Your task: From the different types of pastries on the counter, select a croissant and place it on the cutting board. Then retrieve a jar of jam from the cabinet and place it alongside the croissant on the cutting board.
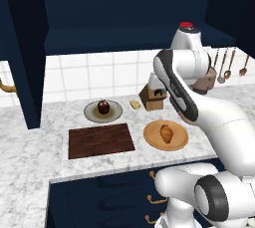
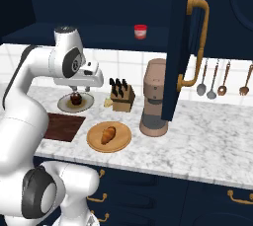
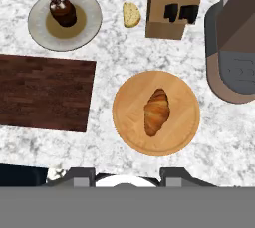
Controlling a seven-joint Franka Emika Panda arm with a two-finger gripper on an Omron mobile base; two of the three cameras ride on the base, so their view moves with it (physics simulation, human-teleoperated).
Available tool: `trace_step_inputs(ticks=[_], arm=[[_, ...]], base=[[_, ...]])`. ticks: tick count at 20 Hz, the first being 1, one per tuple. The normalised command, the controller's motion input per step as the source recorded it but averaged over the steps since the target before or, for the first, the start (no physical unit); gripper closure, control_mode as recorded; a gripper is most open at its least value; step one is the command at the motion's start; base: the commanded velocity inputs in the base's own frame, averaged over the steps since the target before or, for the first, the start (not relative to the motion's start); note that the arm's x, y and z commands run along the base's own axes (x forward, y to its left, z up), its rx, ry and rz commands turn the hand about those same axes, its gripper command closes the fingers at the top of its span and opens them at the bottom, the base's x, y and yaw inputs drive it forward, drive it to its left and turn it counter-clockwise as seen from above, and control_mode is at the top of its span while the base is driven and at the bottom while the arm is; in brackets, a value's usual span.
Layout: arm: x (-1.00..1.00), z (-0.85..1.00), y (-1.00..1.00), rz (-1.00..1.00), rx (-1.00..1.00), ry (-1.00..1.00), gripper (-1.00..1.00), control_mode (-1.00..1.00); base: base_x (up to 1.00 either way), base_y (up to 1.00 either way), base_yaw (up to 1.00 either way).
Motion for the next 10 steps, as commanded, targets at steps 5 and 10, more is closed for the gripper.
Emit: trace_step_inputs(ticks=[5,10], arm=[[0.09,-0.14,-0.28,-0.02,-0.03,-0.02,-1.00,-1.00],[0.19,-0.34,-0.26,-0.04,-0.01,-0.02,-1.00,-1.00]], base=[[0.00,0.00,0.00],[0.00,0.00,0.00]])
